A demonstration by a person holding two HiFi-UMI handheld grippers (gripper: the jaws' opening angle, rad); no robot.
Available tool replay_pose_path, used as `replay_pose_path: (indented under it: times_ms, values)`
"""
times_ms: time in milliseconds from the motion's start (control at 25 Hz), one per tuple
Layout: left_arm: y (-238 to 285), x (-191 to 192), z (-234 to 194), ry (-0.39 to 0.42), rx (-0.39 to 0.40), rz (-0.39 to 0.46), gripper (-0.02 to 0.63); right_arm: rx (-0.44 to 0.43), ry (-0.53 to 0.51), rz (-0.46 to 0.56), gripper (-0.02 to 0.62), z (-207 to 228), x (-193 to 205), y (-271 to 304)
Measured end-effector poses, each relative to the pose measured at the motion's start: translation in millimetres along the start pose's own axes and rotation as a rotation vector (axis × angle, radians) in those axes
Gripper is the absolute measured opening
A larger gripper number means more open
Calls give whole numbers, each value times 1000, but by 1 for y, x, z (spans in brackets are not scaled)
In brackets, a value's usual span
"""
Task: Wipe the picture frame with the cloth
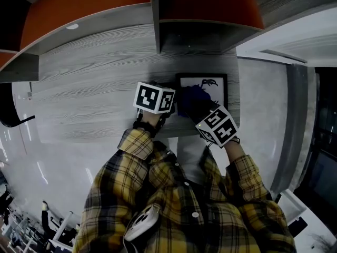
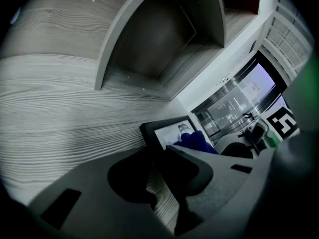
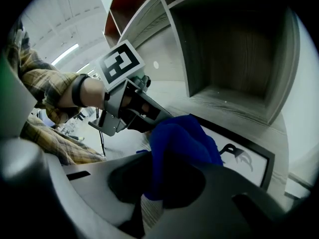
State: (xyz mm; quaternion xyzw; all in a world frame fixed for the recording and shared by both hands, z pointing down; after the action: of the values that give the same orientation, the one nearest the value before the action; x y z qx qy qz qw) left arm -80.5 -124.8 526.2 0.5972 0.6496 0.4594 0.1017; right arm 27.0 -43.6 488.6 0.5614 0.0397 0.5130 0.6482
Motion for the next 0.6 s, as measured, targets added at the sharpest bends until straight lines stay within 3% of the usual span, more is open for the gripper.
replay_pose_path:
  times_ms: [320, 600]
  values:
    - [1, -2, -2, 2, 4, -1, 94, -16, 56, 1, 52, -17, 21, -1]
    - [-5, 0, -1, 62, -26, 16, 97, 50, 182, 255, 52, -20, 9, -48]
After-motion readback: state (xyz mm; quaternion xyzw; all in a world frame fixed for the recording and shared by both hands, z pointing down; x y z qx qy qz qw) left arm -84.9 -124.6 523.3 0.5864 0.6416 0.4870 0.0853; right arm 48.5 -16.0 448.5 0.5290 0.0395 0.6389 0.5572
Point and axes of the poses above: the fingertips, and each gripper's own axes: y forward along the fingers, z to its right, x out of its underside, the point moved 8 cm from there along -y, backward along the fingers, and after that the axes turned 3 degrees about -x, right-handed, at the moved point
